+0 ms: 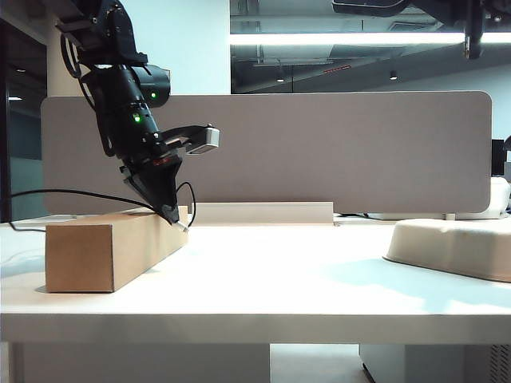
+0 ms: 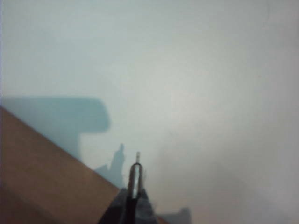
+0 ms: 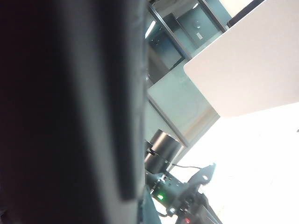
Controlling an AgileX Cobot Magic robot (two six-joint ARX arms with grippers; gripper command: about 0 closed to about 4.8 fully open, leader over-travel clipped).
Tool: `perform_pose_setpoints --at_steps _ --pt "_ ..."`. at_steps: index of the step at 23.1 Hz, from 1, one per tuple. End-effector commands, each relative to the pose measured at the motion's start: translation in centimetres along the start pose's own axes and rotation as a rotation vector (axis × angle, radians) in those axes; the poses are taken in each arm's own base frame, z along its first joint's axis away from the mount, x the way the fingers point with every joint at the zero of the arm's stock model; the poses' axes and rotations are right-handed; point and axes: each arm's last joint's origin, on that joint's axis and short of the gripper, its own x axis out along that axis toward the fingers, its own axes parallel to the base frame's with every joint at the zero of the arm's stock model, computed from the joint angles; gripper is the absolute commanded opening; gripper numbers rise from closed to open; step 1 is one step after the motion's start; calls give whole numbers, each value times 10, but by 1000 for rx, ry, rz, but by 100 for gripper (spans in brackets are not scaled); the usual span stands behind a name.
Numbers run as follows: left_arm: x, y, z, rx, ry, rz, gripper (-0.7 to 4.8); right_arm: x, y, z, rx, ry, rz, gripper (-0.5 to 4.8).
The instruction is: Pick up the charging cable and the phone, plug the charging cable into the charging port on the phone, and finally place them back on the table.
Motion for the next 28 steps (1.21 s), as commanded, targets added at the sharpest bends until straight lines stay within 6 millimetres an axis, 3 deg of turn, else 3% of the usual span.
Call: perform_pose_setpoints --at_steps 1,2,5,14,17,28 --pt "0 2 -1 3 21 27 -2 1 6 5 -38 -24 30 -2" --pt "0 2 -1 1 25 29 5 1 6 5 -38 -24 29 -2" --pt "0 0 -2 0 58 48 100 1 6 5 -42 -24 29 -2" --pt "1 -4 0 6 65 38 101 1 6 4 -43 -16 34 -2" --pt "4 -11 5 29 67 41 134 1 4 3 -28 7 28 -2" --pt "8 -20 16 72 78 124 119 1 5 2 -30 35 51 -2"
